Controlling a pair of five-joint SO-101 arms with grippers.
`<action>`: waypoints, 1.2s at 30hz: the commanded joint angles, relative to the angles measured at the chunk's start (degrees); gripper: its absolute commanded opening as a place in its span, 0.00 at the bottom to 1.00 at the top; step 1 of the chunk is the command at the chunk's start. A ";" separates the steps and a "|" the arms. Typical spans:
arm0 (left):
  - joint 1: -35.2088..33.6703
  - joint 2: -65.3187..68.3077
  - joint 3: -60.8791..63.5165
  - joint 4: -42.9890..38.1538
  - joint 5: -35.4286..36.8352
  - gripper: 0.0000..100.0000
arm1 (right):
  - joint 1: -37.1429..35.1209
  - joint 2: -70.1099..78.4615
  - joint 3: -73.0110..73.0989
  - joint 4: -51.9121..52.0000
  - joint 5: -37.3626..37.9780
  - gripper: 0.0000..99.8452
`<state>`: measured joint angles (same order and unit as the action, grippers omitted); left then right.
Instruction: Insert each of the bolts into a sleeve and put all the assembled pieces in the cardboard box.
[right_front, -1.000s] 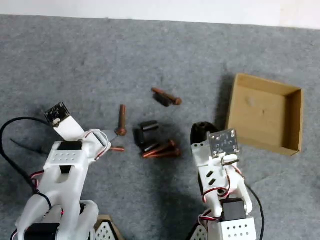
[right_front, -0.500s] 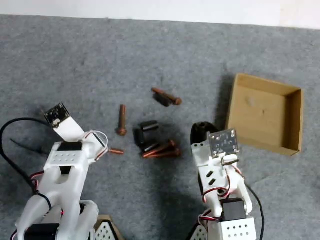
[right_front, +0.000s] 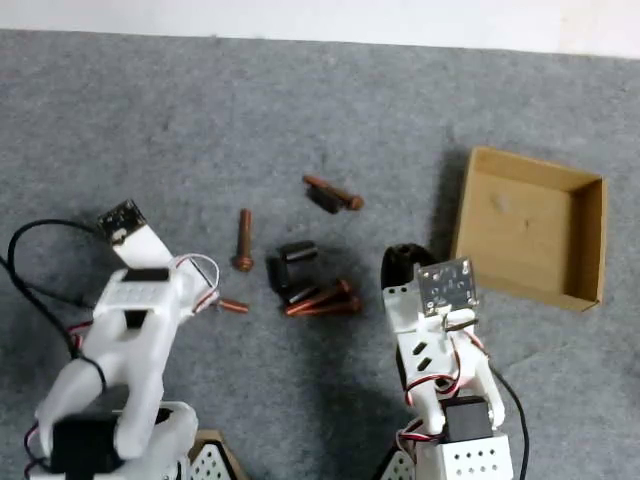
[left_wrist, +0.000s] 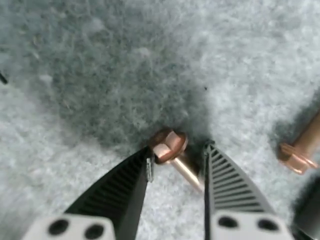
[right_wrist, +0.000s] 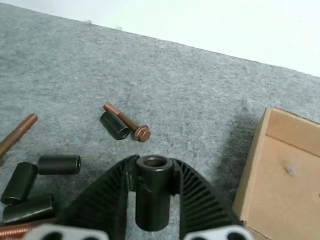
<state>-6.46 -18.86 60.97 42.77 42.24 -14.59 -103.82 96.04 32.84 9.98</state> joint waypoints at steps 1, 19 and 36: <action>1.01 4.35 -5.14 5.10 0.00 0.15 | 0.66 -0.66 7.25 0.13 0.62 0.01; 0.92 6.64 -7.16 7.82 -0.09 0.00 | 0.66 -0.66 7.25 0.13 0.62 0.01; 0.84 -19.65 3.03 7.38 -0.44 0.00 | 0.22 -0.75 7.25 0.13 0.62 0.01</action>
<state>-6.02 -28.44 61.76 49.80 41.80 -14.59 -103.82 96.04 32.84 9.98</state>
